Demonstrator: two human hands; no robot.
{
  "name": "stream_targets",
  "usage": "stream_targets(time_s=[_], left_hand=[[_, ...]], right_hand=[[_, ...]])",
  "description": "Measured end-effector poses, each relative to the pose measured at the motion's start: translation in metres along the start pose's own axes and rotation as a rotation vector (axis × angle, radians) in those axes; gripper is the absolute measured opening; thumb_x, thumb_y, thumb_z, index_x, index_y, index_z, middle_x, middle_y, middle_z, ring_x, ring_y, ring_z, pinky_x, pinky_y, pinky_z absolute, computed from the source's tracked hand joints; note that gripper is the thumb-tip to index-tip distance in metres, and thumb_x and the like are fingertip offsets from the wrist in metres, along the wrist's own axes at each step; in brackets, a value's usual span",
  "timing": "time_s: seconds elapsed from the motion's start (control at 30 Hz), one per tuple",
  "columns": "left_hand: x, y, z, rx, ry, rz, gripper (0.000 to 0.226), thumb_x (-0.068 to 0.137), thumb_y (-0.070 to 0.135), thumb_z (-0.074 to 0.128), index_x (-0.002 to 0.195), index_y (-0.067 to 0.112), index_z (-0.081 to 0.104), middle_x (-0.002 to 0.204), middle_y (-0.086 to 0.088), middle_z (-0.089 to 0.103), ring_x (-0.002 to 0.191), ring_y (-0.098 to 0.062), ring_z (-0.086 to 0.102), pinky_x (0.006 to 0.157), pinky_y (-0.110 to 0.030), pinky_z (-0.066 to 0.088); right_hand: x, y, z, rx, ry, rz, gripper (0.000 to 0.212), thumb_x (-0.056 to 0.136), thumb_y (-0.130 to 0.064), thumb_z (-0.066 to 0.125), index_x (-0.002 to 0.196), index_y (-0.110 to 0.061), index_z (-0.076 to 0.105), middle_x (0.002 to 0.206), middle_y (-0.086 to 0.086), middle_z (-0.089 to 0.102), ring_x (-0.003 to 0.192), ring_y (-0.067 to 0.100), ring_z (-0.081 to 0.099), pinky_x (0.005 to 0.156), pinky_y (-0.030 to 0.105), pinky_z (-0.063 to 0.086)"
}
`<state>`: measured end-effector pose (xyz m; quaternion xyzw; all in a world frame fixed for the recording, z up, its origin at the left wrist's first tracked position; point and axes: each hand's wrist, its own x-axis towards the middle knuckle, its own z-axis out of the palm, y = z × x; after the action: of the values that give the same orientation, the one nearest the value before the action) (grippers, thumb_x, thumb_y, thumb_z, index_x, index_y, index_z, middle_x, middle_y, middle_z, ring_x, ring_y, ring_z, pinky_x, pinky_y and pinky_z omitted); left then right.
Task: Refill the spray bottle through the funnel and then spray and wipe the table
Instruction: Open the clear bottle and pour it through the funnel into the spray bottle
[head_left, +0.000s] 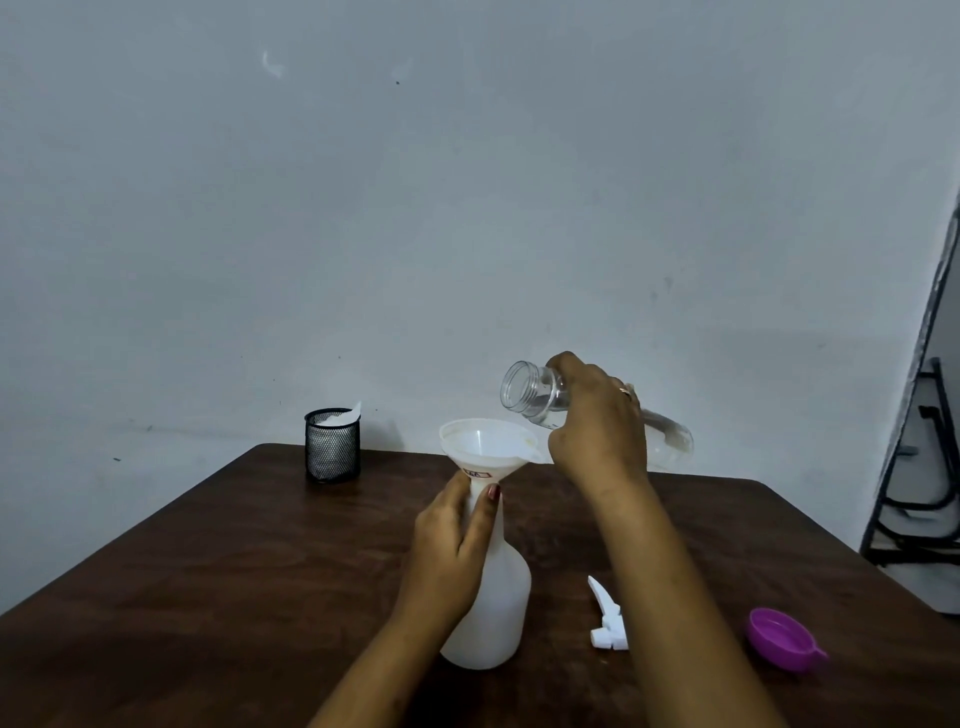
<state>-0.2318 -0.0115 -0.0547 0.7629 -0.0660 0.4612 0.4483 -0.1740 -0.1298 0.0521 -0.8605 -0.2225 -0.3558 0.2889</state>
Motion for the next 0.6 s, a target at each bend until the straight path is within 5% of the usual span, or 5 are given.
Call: stream_targets(time_s=[0.17,0.6], left_hand=[[-0.0011,-0.0014,-0.0002,-0.029,0.008,0.009,0.023,0.09,0.048,0.041,0.075,0.032,0.052,0.068,0.022,0.057,0.061,0.005,0.052,0.056,-0.006,0.034],[-0.0018,-0.0066,0.001,-0.079,0.009,-0.016,0.027,0.088,0.052,0.04,0.078,0.033,0.055,0.071,0.019,0.059,0.065,0.002,0.054,0.059,-0.009,0.036]], right_hand=[[-0.0002,0.0,0.0022,-0.013,0.008,-0.026,0.05,0.07,0.009,0.054,0.111,-0.021,0.056,0.102,0.004,0.063,0.103,0.029,0.055,0.104,0.043,0.037],[0.0001,0.0012,-0.0005,-0.049,0.031,-0.049,0.056,0.067,0.013,0.051,0.11,-0.022,0.057,0.101,0.002,0.063,0.104,0.027,0.054,0.107,0.042,0.034]])
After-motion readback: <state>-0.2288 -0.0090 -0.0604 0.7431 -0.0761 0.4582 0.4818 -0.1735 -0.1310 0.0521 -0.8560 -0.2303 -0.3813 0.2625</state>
